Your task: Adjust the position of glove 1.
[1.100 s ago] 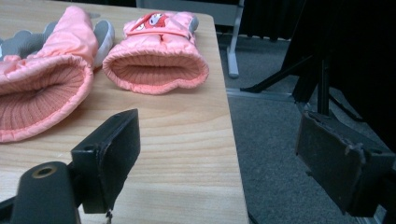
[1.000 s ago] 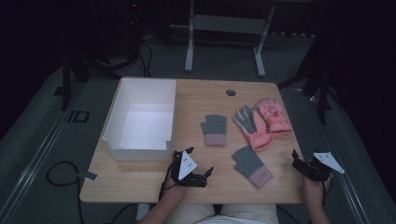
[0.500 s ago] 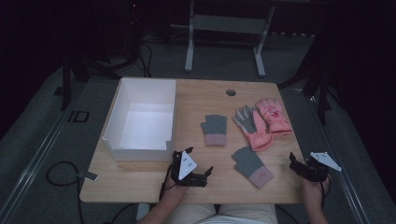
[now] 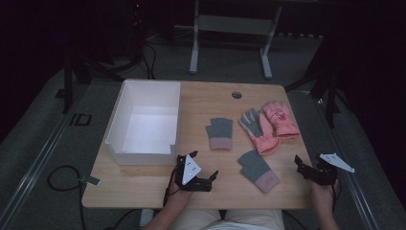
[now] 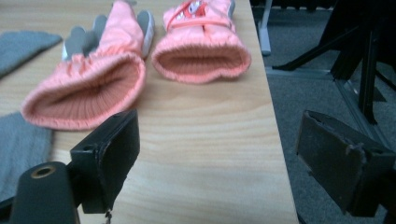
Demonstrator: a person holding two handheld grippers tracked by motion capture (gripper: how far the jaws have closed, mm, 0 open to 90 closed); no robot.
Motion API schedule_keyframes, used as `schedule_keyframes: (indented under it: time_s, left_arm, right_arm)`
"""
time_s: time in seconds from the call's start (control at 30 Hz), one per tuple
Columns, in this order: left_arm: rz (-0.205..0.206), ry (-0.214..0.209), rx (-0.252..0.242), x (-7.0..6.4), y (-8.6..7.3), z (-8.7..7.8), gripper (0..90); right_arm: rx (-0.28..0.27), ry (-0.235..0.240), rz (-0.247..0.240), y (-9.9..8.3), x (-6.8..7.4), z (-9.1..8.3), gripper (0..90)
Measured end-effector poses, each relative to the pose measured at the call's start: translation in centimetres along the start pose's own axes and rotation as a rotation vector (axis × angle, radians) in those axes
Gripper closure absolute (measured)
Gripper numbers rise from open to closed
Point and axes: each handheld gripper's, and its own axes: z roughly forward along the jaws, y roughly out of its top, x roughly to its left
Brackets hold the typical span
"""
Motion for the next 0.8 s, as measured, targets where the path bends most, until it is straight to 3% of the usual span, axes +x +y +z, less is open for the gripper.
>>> schedule_keyframes:
  time_s: [0.27, 0.37, 0.8]
  left_arm:
    - [-0.002, -0.004, -0.003, 0.0, 0.0, 0.0, 0.6]
    - [-0.004, -0.006, -0.002, 0.0, 0.0, 0.0, 0.6]
    - [-0.006, -0.013, -0.002, 0.1, 0.0, 0.0, 0.6]
  right_arm:
    - [-0.009, 0.012, -0.021, 1.3, 0.6, -0.1, 13.7]
    - [-0.012, 0.018, -0.015, 2.6, 0.9, -0.2, 13.6]
    - [-0.048, 0.049, -0.081, 6.2, 2.4, -0.3, 12.1]
